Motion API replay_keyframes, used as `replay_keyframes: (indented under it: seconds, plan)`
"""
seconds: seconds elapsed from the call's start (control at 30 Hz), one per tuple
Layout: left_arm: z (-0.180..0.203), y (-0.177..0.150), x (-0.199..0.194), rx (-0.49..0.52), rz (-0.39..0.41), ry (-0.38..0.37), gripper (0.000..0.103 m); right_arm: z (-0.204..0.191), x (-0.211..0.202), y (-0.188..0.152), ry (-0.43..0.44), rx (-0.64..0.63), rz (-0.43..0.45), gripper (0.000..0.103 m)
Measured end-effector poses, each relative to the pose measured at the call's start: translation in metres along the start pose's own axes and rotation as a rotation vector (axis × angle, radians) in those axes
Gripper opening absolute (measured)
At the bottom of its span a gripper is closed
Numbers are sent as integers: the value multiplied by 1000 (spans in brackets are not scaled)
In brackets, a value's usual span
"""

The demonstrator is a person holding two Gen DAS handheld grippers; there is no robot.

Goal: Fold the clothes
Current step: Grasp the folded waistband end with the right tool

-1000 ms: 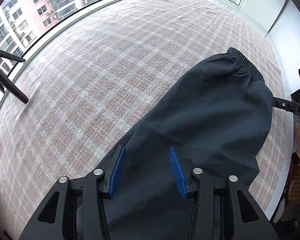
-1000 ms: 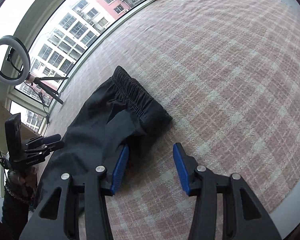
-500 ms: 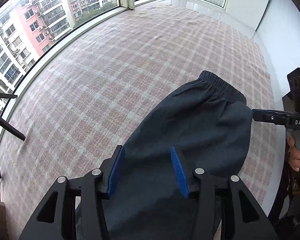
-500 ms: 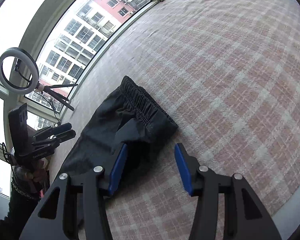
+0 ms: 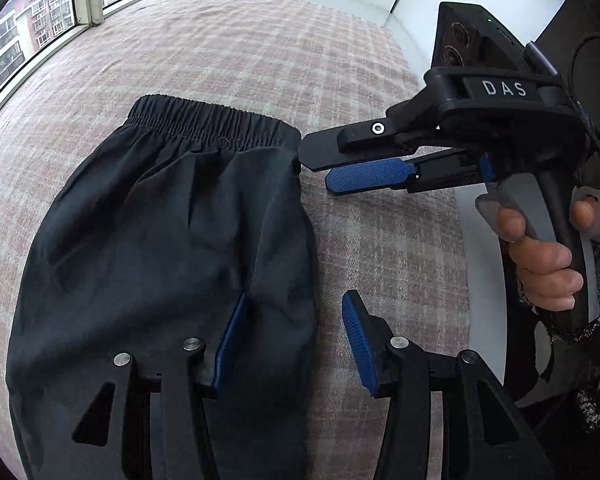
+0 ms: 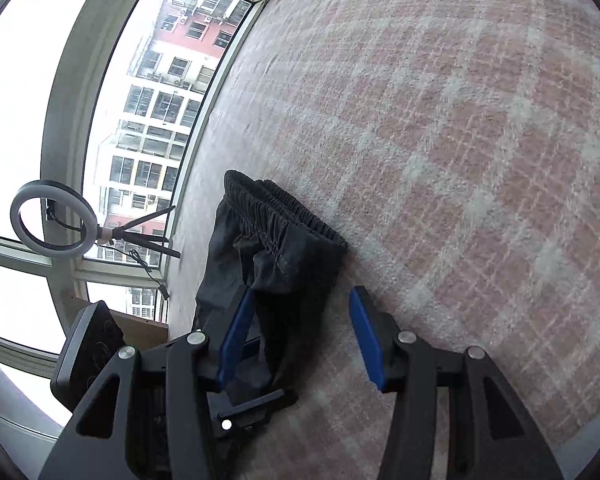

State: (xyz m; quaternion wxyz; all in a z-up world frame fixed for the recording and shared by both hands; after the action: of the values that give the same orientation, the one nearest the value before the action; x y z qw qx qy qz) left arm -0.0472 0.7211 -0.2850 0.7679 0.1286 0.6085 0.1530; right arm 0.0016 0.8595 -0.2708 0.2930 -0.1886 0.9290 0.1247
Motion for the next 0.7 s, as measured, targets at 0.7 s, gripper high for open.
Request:
replay_keyframes:
  seconds: [0.7]
  plan:
    - [16, 24, 20, 21, 46, -97, 53, -47, 19, 13, -148, -264, 163, 54]
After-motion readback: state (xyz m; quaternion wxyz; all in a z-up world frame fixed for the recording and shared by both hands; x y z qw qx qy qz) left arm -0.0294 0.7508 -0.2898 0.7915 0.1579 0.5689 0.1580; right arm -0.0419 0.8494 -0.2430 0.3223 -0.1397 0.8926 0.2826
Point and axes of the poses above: each gripper's, at about its wrist camera, not at the fingertips, and x roughly the way its jaws point, z to its right, y to its top, the point moved 5 cm from there along x, roughly the way its jaws point, and after that the axes turned 1 degree about x, right-handed, at the moved point
